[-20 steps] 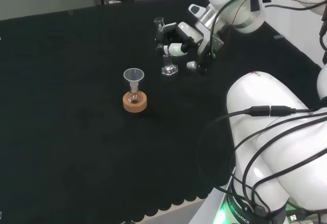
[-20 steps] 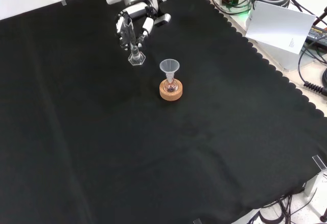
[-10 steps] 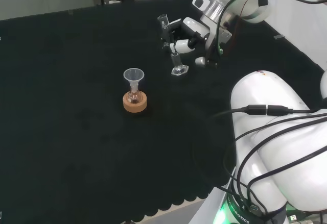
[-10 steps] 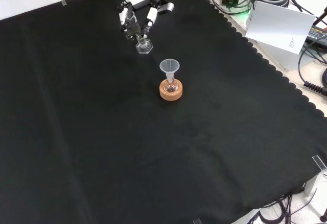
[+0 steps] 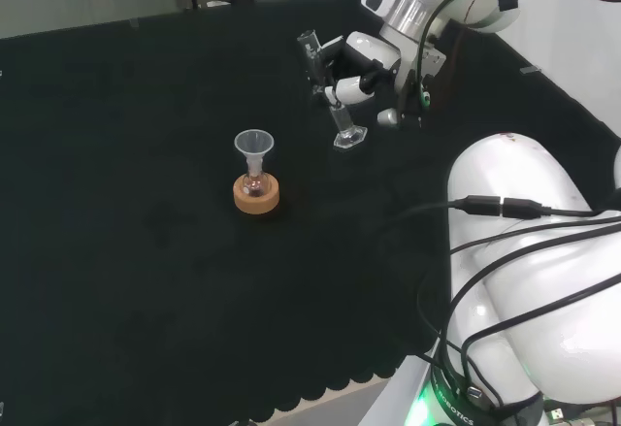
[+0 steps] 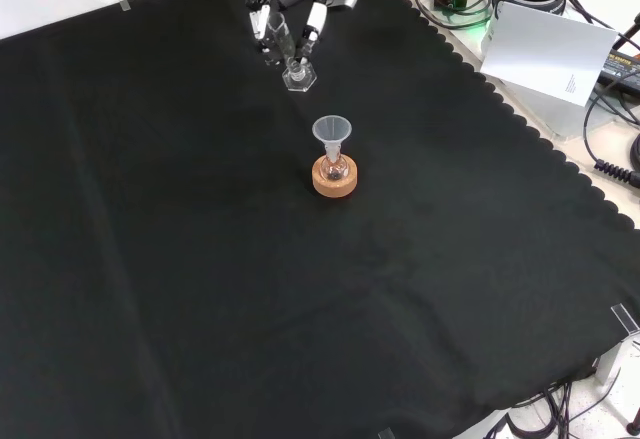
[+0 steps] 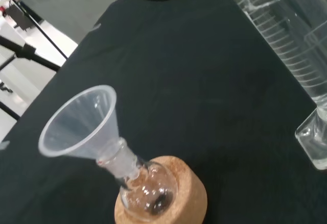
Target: Pick up the graduated cylinder.
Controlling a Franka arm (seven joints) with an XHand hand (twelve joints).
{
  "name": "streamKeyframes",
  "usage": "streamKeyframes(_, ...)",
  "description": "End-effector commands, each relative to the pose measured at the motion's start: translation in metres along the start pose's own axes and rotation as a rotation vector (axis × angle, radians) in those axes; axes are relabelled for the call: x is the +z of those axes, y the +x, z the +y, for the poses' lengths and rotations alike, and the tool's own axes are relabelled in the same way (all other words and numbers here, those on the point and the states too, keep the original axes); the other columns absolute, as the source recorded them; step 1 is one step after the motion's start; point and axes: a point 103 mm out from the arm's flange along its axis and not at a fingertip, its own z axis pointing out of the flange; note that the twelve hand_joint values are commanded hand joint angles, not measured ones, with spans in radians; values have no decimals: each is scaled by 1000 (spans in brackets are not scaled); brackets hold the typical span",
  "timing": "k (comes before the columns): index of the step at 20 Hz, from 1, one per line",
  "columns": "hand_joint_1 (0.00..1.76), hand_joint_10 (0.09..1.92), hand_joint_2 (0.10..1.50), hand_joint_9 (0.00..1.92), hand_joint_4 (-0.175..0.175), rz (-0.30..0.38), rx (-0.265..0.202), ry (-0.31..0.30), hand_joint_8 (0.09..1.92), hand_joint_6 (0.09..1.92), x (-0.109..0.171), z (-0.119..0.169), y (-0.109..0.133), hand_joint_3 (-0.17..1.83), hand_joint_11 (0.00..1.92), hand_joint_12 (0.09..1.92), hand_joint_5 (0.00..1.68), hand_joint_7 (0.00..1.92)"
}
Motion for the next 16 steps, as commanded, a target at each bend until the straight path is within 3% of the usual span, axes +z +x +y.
streamKeyframes(1,1109,87,1068,1587,50,-96,-14,63,232,829,0,-18,12,-11,1354,751,1100,1426)
streamKeyframes(16,1117,87,1068,1593,26,-165,-21,138,213,827,1,-33,17,-11,1379,731,1102,1432)
